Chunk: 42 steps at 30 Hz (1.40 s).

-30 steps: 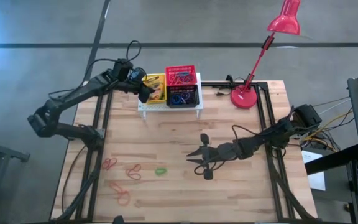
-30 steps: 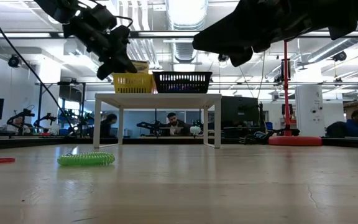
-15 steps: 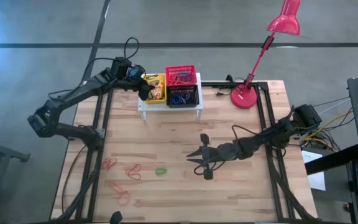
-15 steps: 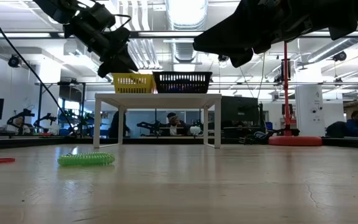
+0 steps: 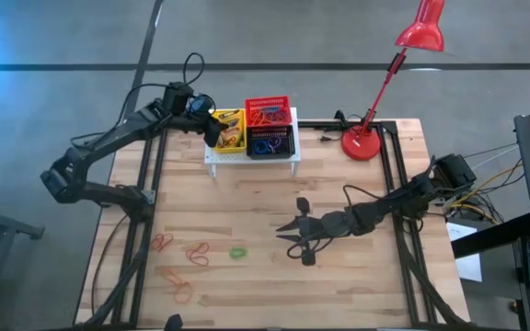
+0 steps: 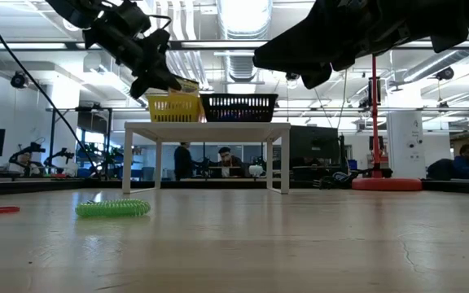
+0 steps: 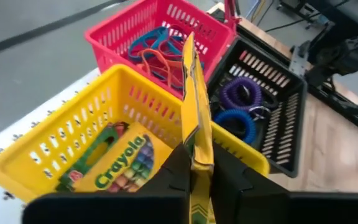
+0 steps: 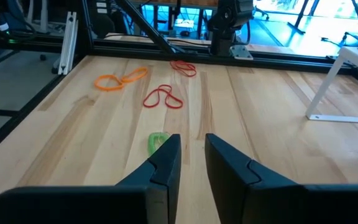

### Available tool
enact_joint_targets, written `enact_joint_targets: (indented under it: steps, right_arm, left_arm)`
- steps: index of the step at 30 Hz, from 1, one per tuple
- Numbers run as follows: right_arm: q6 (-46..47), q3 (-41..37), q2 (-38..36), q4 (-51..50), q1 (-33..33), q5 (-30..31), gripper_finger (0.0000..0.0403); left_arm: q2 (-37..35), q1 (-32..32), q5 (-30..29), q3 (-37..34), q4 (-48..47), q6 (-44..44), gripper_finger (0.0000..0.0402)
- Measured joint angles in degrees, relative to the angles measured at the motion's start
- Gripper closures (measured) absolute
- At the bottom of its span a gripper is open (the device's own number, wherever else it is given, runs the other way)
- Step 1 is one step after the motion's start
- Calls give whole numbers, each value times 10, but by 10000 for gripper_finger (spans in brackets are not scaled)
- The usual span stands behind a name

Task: Pick & Place Office Desk Supplies
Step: Put the crayon box into the yellow bin

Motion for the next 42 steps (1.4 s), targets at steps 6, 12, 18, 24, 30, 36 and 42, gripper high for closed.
enact_joint_targets:
  steps: [6,12,18,24,30,36,42]
  right_arm:
    - [0,0,0,0,0,0,341]
    - [-2,0,0,0,0,0,344]
    - [-2,0,0,0,-2,0,337]
    - [-1,0,0,0,-2,1,335]
    - [0,0,0,0,-2,1,342]
    - [0,0,0,0,-2,1,342]
    - [0,0,0,-4,-2,1,337]
  left_arm:
    - [0,0,17,4,-40,-3,342]
    - [1,0,20,5,-57,9,352]
    - [1,0,4,5,-54,31,342]
    - [1,0,-5,4,-26,36,306]
    - [1,0,-5,4,1,23,311]
    - [1,0,-1,4,3,22,355]
    - [-8,0,18,8,-4,15,376]
